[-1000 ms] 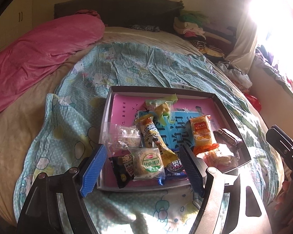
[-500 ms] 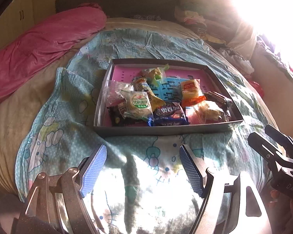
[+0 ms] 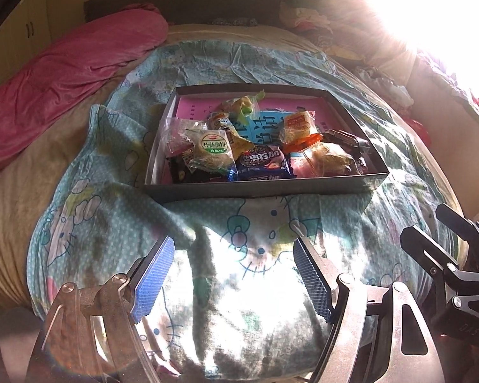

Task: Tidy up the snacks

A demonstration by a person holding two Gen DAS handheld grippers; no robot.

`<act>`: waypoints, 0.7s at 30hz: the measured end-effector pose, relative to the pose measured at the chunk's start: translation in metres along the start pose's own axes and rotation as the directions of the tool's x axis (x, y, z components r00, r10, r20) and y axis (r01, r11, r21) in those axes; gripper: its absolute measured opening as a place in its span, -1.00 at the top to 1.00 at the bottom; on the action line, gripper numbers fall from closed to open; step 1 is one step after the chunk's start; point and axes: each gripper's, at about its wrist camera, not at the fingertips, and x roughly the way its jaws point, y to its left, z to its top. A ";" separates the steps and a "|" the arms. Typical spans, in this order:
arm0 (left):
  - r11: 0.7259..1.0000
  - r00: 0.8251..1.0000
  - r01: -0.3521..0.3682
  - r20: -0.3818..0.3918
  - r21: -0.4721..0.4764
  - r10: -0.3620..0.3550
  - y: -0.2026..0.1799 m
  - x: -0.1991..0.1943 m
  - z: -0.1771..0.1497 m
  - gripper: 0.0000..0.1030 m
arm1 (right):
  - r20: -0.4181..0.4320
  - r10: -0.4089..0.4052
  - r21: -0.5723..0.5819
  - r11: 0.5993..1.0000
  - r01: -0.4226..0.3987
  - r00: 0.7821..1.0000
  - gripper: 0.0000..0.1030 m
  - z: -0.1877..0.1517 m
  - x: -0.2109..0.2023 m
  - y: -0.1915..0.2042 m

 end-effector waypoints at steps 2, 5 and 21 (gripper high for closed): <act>1.000 1.000 -0.004 -0.001 0.002 0.004 0.000 -0.001 -0.001 -0.52 | 0.000 -0.001 0.002 1.000 0.001 1.000 -0.90 -0.001 -0.001 0.000; 1.000 1.000 -0.003 -0.001 0.000 0.003 0.000 -0.002 -0.001 -0.52 | 0.002 -0.007 0.001 1.000 0.007 1.000 -0.90 -0.001 -0.004 0.000; 1.000 1.000 -0.001 -0.018 -0.001 0.001 0.003 -0.002 -0.003 -0.52 | 0.008 -0.025 -0.011 1.000 0.025 1.000 -0.90 -0.002 -0.007 0.001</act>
